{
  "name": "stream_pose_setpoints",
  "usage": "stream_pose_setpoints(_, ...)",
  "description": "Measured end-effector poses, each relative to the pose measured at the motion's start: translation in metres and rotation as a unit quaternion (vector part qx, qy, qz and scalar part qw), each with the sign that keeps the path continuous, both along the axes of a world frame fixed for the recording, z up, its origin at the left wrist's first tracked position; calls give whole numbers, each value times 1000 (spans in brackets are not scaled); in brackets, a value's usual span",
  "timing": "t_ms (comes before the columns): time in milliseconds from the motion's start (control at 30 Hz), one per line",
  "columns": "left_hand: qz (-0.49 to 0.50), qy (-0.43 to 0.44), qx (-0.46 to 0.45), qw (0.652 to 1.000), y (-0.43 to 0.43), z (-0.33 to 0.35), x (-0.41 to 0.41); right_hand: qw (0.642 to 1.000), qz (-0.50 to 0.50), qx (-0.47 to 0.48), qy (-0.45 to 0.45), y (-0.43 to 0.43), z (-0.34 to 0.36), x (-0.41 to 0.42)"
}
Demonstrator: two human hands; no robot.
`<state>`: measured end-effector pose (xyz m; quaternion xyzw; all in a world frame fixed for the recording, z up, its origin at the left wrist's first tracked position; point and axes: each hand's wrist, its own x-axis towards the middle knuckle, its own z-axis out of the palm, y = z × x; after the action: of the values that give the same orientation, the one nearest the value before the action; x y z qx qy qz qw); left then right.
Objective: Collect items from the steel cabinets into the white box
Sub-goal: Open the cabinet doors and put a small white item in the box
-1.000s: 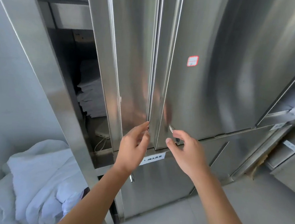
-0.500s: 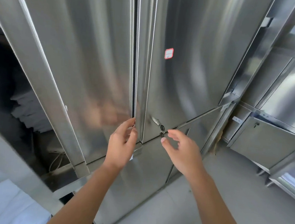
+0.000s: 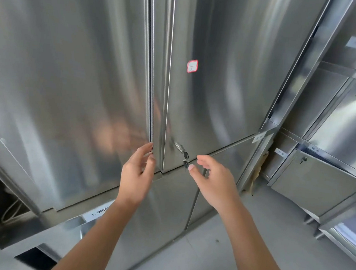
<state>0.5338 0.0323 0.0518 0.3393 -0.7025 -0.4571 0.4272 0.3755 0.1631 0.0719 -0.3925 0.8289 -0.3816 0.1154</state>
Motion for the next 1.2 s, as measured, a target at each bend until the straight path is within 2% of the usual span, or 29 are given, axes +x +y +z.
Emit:
stream_pose_setpoints(300,50,-81,-78,992,6,-6,-9,997,76,-12,-4,-21,1,-25)
stream_pose_setpoints(467,108,-174,-106,973,4,-11,31,988,154,-5,9,-48,-2,-1)
stream_pose_setpoints(567,168,-191,-82,964,5,-9,70,977,215,-1,12,-69,-4,26)
stream_pose_setpoints(733,284,-170,-35,943,10,-3,139,953,303,7,22,-98,-4,83)
stream_pose_setpoints(867,324,-132,-18,937,13,1,179,937,350,7,15,-112,-7,122)
stream_pose_setpoints(1000,328,-100,-13,939,11,2,199,930,366,1,11,-120,-6,149)
stream_pose_setpoints(1200,282,-80,-3,956,-1,1,206,937,350,0,1,-124,-9,165)
